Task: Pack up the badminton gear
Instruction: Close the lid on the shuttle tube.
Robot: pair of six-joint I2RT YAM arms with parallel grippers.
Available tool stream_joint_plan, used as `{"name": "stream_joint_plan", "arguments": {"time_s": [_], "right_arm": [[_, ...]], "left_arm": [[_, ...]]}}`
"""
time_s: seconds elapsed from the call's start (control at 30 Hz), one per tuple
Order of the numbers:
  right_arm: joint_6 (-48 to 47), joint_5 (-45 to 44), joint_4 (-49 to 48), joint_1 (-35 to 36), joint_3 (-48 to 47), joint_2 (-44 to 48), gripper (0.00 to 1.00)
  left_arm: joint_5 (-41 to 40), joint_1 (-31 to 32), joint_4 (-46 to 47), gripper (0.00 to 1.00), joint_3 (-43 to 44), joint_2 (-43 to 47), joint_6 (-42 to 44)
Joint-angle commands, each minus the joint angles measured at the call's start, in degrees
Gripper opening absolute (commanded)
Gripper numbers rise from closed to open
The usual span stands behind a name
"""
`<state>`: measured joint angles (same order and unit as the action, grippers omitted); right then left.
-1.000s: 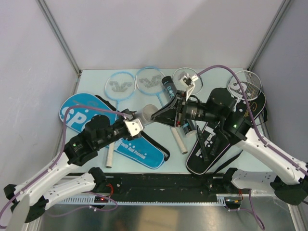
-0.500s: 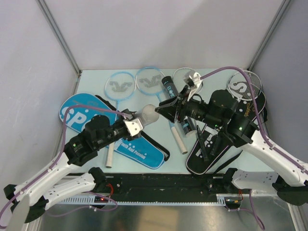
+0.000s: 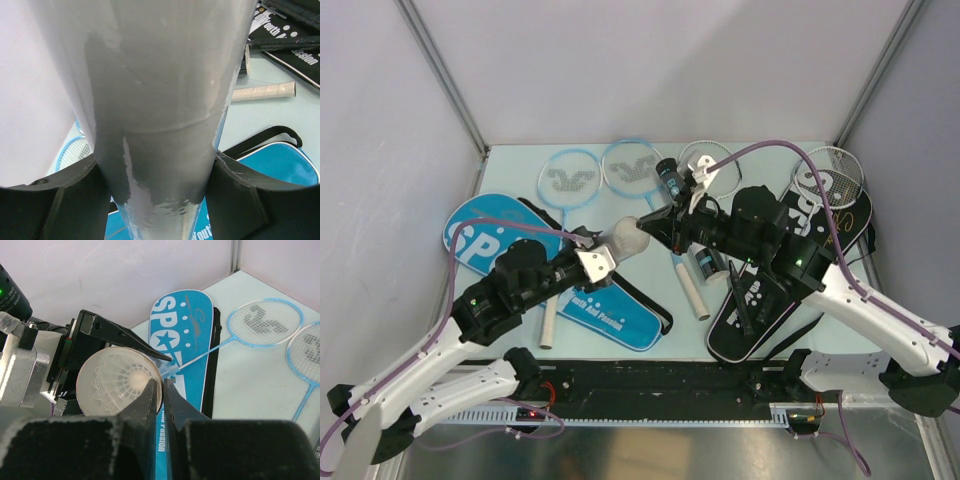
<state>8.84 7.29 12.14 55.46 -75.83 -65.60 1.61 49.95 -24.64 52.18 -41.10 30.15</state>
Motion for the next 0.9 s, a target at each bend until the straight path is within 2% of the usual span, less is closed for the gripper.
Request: {"name": "stream_joint_plan", "arguments": {"time_s": [0.0,0.1,0.23,0.43,0.67,0.8,0.87], "right_arm": [[0.1,-4.0,-3.4,0.5,-0.9,2.5,0.1],[-0.3,-3.2,-4.2,0.4,-0.5,3.2,0.02],[-0.5,-2.6,-4.9,0.5,0.0,3.8,0.0],[-3.8,-2.8,-6.4,1.1,0.7,4.0,0.12],[-10.6,-6.0,-10.1,3.2,1.9,4.5,0.1],[-12.6,-6.2,-13.7,4.1,2.9,4.9,0.13],[-14.1,-5.7,-15.3,4.6,3.4,5.1,0.12]], "left_arm": [[-0.5,0.1,4.3,0.48,1.0,0.6,0.9],[-0.2,0.1,4.3,0.48,1.1,0.4,0.8],[-0.5,0.1,4.3,0.48,1.3,0.4,0.7],[-0.5,0.1,4.3,0.48,1.0,0.5,0.2],[-0.2,0.1,4.3,0.48,0.8,0.4,-0.2],[-0.2,0.1,4.3,0.48,0.9,0.3,-0.2],[-0.1,0.1,4.2,0.48,0.9,0.2,-0.1]]}}
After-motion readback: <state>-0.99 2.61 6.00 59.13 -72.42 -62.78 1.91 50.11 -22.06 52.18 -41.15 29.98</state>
